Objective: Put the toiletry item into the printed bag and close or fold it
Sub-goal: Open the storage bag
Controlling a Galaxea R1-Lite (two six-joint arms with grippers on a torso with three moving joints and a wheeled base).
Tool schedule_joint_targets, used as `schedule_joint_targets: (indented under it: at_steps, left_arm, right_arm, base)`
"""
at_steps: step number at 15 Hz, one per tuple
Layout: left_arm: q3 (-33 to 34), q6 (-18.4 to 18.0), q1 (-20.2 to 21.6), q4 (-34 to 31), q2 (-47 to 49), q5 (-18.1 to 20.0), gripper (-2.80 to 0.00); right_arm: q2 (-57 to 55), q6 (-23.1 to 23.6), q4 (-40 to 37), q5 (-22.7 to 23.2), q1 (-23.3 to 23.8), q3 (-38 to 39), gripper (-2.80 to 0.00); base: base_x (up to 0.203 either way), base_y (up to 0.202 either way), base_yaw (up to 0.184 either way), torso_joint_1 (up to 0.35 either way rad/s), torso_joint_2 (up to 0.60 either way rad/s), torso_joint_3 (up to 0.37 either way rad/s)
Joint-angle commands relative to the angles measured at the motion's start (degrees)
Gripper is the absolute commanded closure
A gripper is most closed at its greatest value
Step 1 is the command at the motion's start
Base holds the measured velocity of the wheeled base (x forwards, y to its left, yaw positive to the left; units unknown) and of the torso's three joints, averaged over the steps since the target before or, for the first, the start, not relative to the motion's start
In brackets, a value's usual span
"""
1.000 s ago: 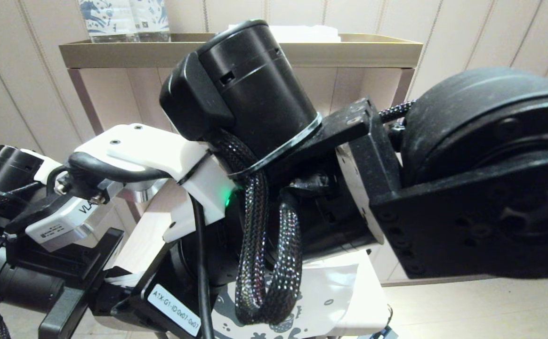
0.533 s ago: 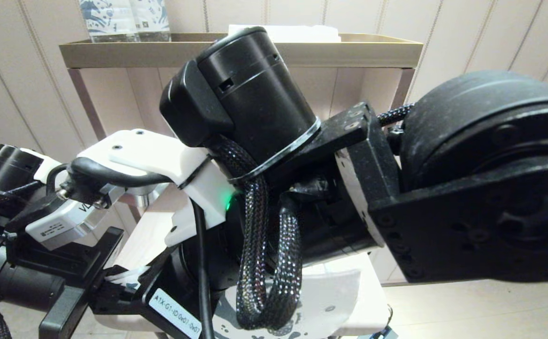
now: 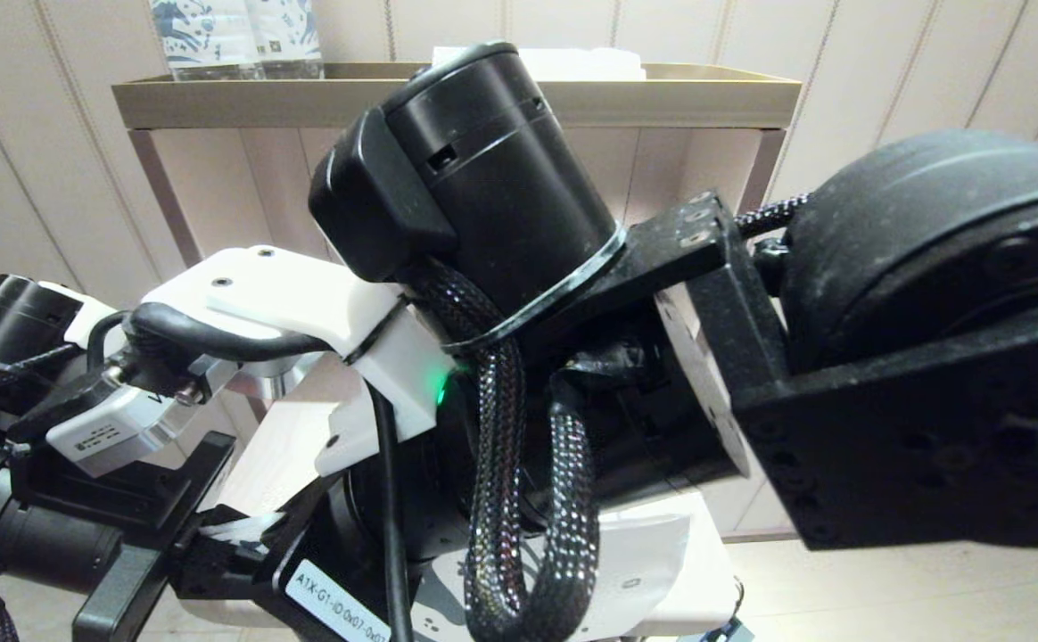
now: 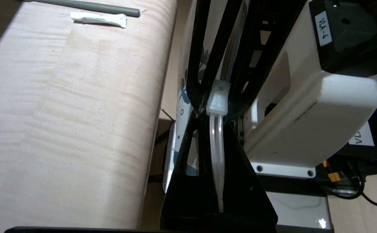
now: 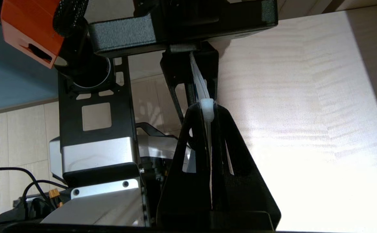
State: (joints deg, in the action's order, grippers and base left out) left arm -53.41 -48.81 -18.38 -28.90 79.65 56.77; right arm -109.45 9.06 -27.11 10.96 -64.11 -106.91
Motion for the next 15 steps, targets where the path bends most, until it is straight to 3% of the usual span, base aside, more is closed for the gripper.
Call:
schedule_joint_targets:
  at_steps: [1, 15]
  left_arm:
    - [0.0, -0.3, 0.0, -0.2, 0.2, 0.3, 0.00]
    - [0.0, -0.3, 0.0, -0.2, 1.2, 0.1, 0.00]
  right_arm:
    - [2.9, 0.1, -0.2, 0.0, 0.8, 2.8, 0.00]
    - [24.9, 0.2, 0.3, 0.1, 10.5, 25.5, 0.00]
  base:
    - [0.000, 0.000, 0.000, 0.000, 0.00, 0.000]
    - [0.000, 0.000, 0.000, 0.000, 0.00, 0.000]
